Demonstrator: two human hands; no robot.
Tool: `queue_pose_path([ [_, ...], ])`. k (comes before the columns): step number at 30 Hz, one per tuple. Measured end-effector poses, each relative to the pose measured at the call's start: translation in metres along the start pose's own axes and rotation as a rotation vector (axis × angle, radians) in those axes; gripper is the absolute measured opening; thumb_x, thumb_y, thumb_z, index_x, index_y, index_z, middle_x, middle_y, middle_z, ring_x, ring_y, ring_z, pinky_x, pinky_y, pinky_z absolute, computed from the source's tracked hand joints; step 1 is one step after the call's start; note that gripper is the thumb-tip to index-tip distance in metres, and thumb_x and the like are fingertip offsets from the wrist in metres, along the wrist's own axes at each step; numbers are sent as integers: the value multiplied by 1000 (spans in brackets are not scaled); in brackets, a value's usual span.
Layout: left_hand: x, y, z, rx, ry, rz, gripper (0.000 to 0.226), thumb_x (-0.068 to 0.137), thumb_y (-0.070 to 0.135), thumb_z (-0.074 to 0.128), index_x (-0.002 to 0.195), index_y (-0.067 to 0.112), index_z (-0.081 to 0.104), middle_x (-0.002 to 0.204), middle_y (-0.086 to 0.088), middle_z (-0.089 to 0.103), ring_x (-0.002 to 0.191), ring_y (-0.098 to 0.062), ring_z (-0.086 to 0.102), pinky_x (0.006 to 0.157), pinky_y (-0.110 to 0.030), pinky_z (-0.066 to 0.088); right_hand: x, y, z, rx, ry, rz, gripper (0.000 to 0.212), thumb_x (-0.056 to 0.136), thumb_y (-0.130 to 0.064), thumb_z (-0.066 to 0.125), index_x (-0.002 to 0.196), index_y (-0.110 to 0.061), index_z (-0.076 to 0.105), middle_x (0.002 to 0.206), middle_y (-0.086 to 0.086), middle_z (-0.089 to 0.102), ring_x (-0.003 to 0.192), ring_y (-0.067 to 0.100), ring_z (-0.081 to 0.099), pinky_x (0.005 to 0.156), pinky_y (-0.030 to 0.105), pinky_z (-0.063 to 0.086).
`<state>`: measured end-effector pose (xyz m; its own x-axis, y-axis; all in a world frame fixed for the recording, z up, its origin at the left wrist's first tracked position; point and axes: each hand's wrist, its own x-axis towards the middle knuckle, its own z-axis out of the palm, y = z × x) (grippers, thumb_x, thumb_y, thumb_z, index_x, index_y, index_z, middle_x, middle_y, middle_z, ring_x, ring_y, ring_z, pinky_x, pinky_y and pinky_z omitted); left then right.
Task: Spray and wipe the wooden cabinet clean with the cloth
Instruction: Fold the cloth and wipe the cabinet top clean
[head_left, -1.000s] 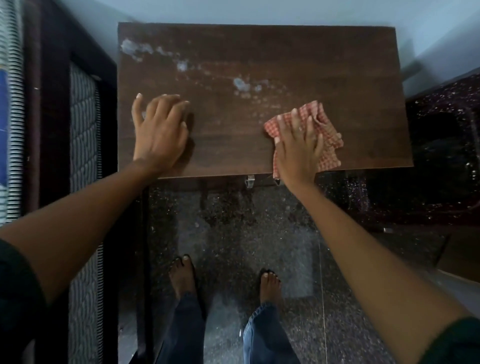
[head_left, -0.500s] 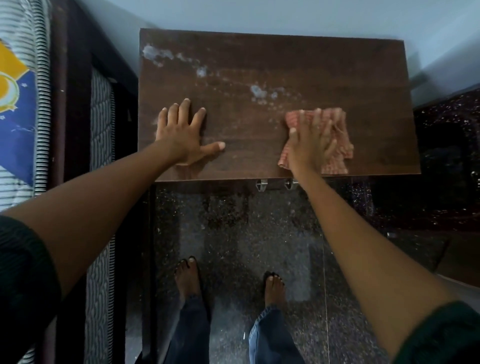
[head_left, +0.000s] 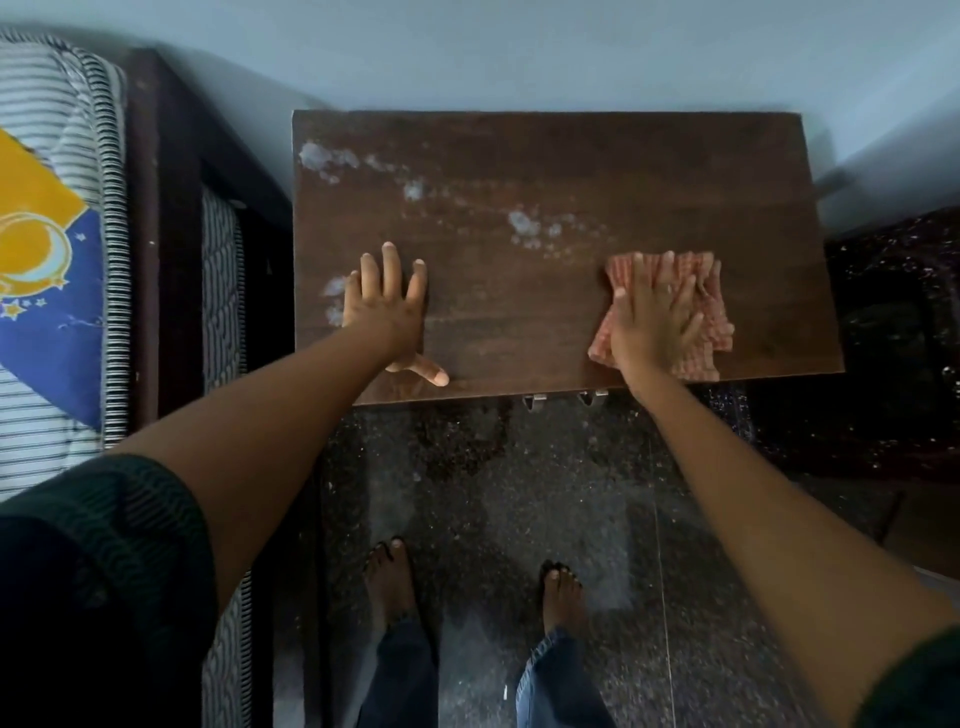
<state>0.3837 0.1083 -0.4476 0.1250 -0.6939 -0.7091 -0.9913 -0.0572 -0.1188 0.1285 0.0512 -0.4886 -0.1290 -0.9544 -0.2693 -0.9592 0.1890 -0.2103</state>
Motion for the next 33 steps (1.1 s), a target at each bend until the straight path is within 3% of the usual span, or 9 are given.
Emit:
queue_pose_path([
  [6,1,1,-2,13,-37,-21,142,59,82,61,146,9,-26,151,-25,-28,142,-46,-15,117,-52,4,-1,-68,16,-51,-73,-295,51,100,-39,21,149,-36,7,159,-5,-5,146,25,-8,113,51,-8],
  [11,3,2,-2,4,-54,-30,143,59,82,61,145,10,-27,151,-25,-29,141,-46,-17,117,-51,2,-49,-16,22,-173,-101,-709,52,97,-44,24,147,-34,20,157,-7,13,146,21,5,116,48,5],
  [13,3,3,-3,10,-70,-30,142,60,81,60,145,10,-29,150,-25,-31,141,-46,-18,117,-52,1,-42,19,15,-212,-125,-701,52,97,-48,20,147,-36,16,158,-5,11,145,21,3,116,49,5],
  [16,3,3,-4,17,-85,-34,141,61,81,59,144,9,-30,149,-26,-33,141,-46,-19,117,-52,0,-12,32,0,-203,-99,-452,58,93,-60,8,147,-38,7,158,-7,1,145,25,-1,116,47,0],
  [19,4,3,-3,10,-88,-31,142,61,81,60,144,9,-30,149,-26,-33,141,-47,-19,117,-52,0,24,-13,-4,-115,-43,-222,53,98,-48,20,148,-37,7,159,-5,-3,146,26,-5,115,51,-3],
  [21,3,3,-3,12,-85,-30,142,60,81,60,144,9,-29,149,-26,-32,140,-47,-19,116,-52,0,42,-52,0,-88,-23,-187,52,100,-43,24,149,-36,7,159,-4,-4,146,27,-5,115,53,-2],
  [26,3,3,-5,22,-81,-37,142,60,81,60,145,10,-28,150,-25,-31,141,-47,-18,117,-52,1,30,-108,17,-124,-78,-436,53,99,-44,27,148,-37,10,159,-5,-1,146,26,-5,114,51,-5],
  [30,3,3,-5,18,-82,-42,142,61,81,60,145,10,-29,149,-25,-32,141,-47,-19,117,-51,0,-4,-65,19,-213,-100,-727,52,97,-46,22,147,-37,17,158,-8,10,146,22,2,115,48,2],
  [33,2,3,-5,18,-91,-40,141,61,81,60,144,10,-30,149,-25,-33,140,-46,-21,117,-51,0,6,-24,8,-241,-134,-701,55,94,-50,15,147,-37,16,158,-6,8,146,21,-1,117,48,2],
])
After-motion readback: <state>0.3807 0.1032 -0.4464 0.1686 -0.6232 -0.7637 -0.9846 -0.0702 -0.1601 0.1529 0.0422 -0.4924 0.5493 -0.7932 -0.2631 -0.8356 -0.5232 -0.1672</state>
